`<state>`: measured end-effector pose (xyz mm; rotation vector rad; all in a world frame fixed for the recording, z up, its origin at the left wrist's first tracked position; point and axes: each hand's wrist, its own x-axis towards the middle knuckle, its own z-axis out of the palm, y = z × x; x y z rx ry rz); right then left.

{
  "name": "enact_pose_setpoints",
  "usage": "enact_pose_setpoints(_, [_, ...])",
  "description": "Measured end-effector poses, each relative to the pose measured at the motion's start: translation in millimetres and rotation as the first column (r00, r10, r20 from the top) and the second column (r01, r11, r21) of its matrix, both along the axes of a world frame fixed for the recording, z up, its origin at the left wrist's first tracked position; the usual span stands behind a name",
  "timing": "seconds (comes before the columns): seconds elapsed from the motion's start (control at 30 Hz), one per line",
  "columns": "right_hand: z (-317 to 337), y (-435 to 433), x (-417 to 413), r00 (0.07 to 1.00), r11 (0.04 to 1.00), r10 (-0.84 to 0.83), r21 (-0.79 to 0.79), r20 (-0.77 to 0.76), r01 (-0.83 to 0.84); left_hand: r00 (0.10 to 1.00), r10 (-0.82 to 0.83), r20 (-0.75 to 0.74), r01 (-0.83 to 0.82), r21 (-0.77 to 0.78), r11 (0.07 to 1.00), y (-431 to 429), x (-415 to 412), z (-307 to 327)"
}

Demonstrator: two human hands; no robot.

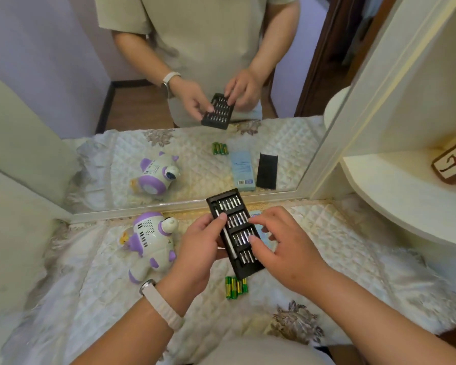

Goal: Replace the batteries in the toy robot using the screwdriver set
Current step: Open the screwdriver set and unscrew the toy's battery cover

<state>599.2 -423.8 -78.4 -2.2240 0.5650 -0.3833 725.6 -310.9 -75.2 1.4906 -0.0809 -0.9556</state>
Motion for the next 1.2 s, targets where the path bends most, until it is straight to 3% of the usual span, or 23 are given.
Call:
enact_pose_setpoints(0.3, [33.9, 14.8, 24.6, 0.994, 0.959, 0.108, -0.268, 0.027, -0.097, 0.995, -0.086, 0.056, 0.093, -0.123, 0.988, 25.6, 14.6, 36.6])
enact_pose_setpoints(0.47, [49.1, 16.1, 30.7, 0.988, 0.932, 0.149, -0.338, 0.034, -0.129, 0.992, -0.09, 0.092, 0.103, -0.146, 0.984, 30.4, 21.3, 46.3])
enact_pose_setpoints(0.77, [61.2, 22.0, 46.6, 0.977, 0.933, 0.21, -0.293, -0.03, -0.21, 0.986, -0.094, 0.138, 0.113, -0.133, 0.985, 40.2, 32.4, 51.9])
enact_pose_setpoints(1.2, [81.3, 15.0, 48.8, 0.968, 0.898, 0.245, -0.362, -0.057, -0.249, 0.97, -0.16, 0.184, 0.187, -0.14, 0.972, 40.3, 34.0, 63.8])
